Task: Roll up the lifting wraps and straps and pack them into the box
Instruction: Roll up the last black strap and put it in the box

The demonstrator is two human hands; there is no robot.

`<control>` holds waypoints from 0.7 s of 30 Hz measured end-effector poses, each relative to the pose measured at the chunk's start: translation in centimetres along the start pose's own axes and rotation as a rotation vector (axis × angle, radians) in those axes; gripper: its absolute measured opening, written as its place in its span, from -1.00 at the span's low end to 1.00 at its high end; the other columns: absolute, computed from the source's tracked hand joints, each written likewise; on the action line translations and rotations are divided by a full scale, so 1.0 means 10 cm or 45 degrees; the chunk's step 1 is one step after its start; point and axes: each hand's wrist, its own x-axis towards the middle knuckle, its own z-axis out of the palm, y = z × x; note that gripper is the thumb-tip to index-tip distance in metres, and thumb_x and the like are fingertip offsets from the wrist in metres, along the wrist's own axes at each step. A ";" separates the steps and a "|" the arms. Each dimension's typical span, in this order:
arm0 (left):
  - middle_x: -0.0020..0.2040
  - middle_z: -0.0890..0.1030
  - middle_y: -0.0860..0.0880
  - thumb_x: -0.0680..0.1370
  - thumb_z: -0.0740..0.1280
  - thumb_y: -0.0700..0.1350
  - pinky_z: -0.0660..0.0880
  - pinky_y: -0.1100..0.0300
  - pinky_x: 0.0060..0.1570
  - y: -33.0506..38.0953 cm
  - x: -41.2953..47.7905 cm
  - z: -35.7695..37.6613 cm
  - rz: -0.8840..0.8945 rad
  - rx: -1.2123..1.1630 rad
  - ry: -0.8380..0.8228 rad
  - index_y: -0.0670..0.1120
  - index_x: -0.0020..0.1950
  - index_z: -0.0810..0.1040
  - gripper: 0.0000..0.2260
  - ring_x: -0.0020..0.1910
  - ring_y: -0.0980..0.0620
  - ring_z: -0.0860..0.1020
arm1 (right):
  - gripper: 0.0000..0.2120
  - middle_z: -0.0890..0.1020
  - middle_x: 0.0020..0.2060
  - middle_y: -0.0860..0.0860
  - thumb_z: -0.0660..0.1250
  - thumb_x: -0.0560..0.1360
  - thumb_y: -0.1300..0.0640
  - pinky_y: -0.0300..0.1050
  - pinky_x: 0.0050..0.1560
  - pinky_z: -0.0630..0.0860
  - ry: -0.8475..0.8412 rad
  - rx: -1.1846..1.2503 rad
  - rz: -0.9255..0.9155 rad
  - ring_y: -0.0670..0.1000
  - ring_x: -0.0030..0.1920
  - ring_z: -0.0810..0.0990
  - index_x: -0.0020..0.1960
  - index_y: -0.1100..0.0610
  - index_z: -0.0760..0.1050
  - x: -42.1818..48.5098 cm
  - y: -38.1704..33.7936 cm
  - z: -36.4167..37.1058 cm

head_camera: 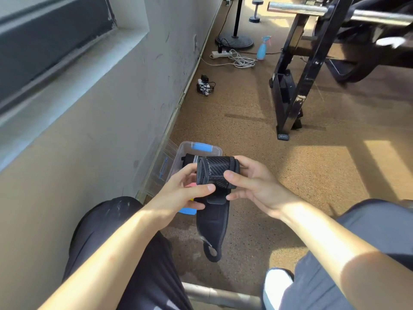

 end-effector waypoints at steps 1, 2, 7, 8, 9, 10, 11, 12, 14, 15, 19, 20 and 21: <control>0.27 0.65 0.08 0.47 0.46 0.02 0.64 0.06 -0.03 0.01 0.00 0.00 -0.055 0.000 -0.040 0.13 0.38 0.53 -0.53 0.28 0.03 0.61 | -0.53 0.68 0.17 0.14 0.49 0.44 0.11 -0.01 -0.11 0.68 0.005 0.015 -0.022 0.13 0.11 0.70 0.32 0.15 0.52 0.00 -0.01 -0.01; 0.29 0.64 0.08 0.47 0.44 0.08 0.63 0.09 -0.07 0.02 -0.01 0.01 -0.089 -0.007 -0.057 0.14 0.38 0.55 -0.54 0.30 0.02 0.60 | -0.52 0.68 0.17 0.14 0.49 0.43 0.14 -0.01 -0.10 0.68 0.015 0.012 -0.043 0.14 0.12 0.70 0.33 0.15 0.51 0.00 -0.01 -0.01; 0.32 0.59 -0.13 0.45 0.42 0.32 0.56 0.16 -0.23 0.02 0.01 0.01 -0.132 -0.039 0.017 0.01 0.32 0.57 -0.44 0.21 -0.21 0.61 | -0.50 0.67 0.19 0.05 0.52 0.43 0.37 0.11 -0.03 0.70 0.076 -0.161 -0.150 0.11 0.22 0.64 0.30 0.08 0.52 0.00 0.05 0.02; 0.29 0.62 -0.14 0.48 0.42 0.28 0.55 0.18 -0.27 0.02 0.00 0.01 -0.111 -0.047 0.034 0.04 0.29 0.59 -0.51 0.13 -0.13 0.65 | -0.49 0.67 0.19 0.01 0.52 0.43 0.39 0.13 -0.02 0.70 0.069 -0.202 -0.166 0.08 0.23 0.62 0.30 0.06 0.52 0.00 0.06 0.03; 0.26 0.64 -0.13 0.49 0.42 0.23 0.54 0.20 -0.30 0.01 0.00 0.02 -0.091 -0.058 0.047 0.06 0.27 0.61 -0.58 0.07 -0.04 0.67 | -0.48 0.67 0.20 -0.03 0.52 0.43 0.40 0.11 -0.03 0.70 0.059 -0.236 -0.173 0.05 0.24 0.61 0.29 0.04 0.52 0.00 0.06 0.05; 0.24 0.66 -0.12 0.50 0.43 0.18 0.53 0.22 -0.32 0.02 -0.01 0.02 -0.077 -0.071 0.062 0.07 0.26 0.62 -0.62 0.05 -0.01 0.67 | -0.48 0.66 0.20 -0.07 0.52 0.43 0.40 0.08 -0.06 0.70 0.052 -0.254 -0.167 0.02 0.24 0.62 0.29 0.03 0.51 0.00 0.06 0.06; 0.24 0.66 -0.12 0.50 0.43 0.14 0.52 0.23 -0.34 0.02 -0.01 0.01 -0.059 -0.083 0.070 0.06 0.27 0.62 -0.63 0.05 0.00 0.67 | -0.48 0.66 0.20 -0.09 0.52 0.44 0.39 0.05 -0.10 0.70 0.051 -0.261 -0.148 0.01 0.24 0.62 0.30 0.02 0.50 0.00 0.06 0.06; 0.25 0.65 -0.12 0.50 0.44 0.11 0.52 0.24 -0.35 0.01 0.00 0.00 -0.035 -0.101 0.076 0.04 0.29 0.61 -0.62 0.08 -0.02 0.66 | -0.47 0.66 0.21 -0.10 0.53 0.44 0.34 0.04 -0.14 0.70 0.048 -0.263 -0.116 0.01 0.23 0.64 0.32 0.01 0.49 0.00 0.06 0.05; 0.28 0.64 -0.13 0.49 0.47 0.04 0.53 0.24 -0.32 0.02 0.00 -0.03 0.014 -0.149 0.089 0.02 0.33 0.59 -0.59 0.13 -0.03 0.63 | -0.51 0.65 0.23 -0.07 0.53 0.48 0.16 0.02 -0.22 0.69 -0.005 -0.206 -0.011 0.05 0.22 0.66 0.36 -0.02 0.48 0.01 0.05 0.04; 0.28 0.64 -0.13 0.48 0.48 0.00 0.54 0.24 -0.30 0.02 0.00 -0.04 0.033 -0.165 0.094 0.01 0.33 0.59 -0.58 0.15 -0.03 0.63 | -0.52 0.65 0.25 -0.03 0.50 0.49 0.04 0.00 -0.26 0.67 -0.046 -0.139 0.056 0.07 0.21 0.66 0.37 -0.02 0.48 0.01 0.05 0.04; 0.21 0.68 -0.06 0.43 0.52 -0.09 0.57 0.21 -0.19 0.01 -0.01 -0.04 0.092 -0.141 0.117 0.05 0.33 0.57 -0.54 0.13 0.01 0.65 | -0.51 0.66 0.21 0.08 0.38 0.51 -0.19 -0.07 -0.36 0.62 -0.086 -0.011 0.189 0.12 0.07 0.70 0.36 0.02 0.52 0.00 0.01 0.07; 0.20 0.68 -0.05 0.42 0.53 -0.12 0.57 0.21 -0.18 0.01 -0.01 -0.03 0.106 -0.134 0.122 0.06 0.32 0.57 -0.52 0.11 0.04 0.65 | -0.52 0.67 0.19 0.09 0.41 0.53 -0.16 -0.09 -0.36 0.62 -0.085 0.002 0.178 0.12 0.03 0.70 0.36 0.04 0.52 0.00 0.02 0.06; 0.19 0.69 -0.05 0.40 0.53 -0.13 0.57 0.21 -0.18 0.01 -0.01 -0.03 0.115 -0.123 0.128 0.07 0.32 0.57 -0.50 0.09 0.07 0.65 | -0.53 0.67 0.19 0.11 0.43 0.54 -0.12 -0.10 -0.36 0.63 -0.087 0.022 0.158 0.12 0.00 0.69 0.37 0.06 0.52 0.01 0.02 0.05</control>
